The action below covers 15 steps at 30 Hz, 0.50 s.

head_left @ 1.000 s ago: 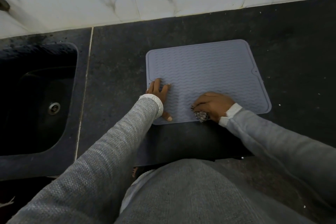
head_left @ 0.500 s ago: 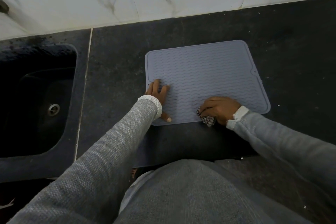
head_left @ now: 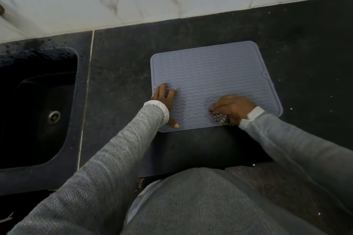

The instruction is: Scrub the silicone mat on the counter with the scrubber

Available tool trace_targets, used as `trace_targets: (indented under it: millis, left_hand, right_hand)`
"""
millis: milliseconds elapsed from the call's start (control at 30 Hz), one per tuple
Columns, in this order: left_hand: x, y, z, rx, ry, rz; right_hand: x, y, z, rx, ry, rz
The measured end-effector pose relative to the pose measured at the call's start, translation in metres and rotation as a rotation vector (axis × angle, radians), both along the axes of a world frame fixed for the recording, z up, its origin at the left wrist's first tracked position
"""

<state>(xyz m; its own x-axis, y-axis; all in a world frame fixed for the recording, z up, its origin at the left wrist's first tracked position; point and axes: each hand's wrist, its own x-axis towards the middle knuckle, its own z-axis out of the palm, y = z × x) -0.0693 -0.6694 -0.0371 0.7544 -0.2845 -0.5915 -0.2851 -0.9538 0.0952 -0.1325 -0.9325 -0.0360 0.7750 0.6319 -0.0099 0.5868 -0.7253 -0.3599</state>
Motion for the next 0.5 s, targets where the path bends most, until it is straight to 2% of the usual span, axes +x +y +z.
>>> trace_targets:
  millis: [100,267,400,500]
  left_hand:
    - [0.0,-0.002,0.001,0.017,0.01,0.006]
    - [0.002,-0.004,-0.001,0.035,-0.002,0.006]
    - [0.001,-0.001,-0.003,0.033,-0.029,-0.014]
    - [0.001,0.001,-0.004,-0.009,-0.043,-0.013]
  right_hand:
    - [0.003,0.0,-0.002,-0.037,0.081,-0.098]
    - [0.022,0.047,0.0,0.124,-0.039,-0.103]
    - [0.031,0.064,-0.007,-0.067,0.091,-0.08]
    - [0.028,0.023,-0.004,-0.051,0.124,-0.186]
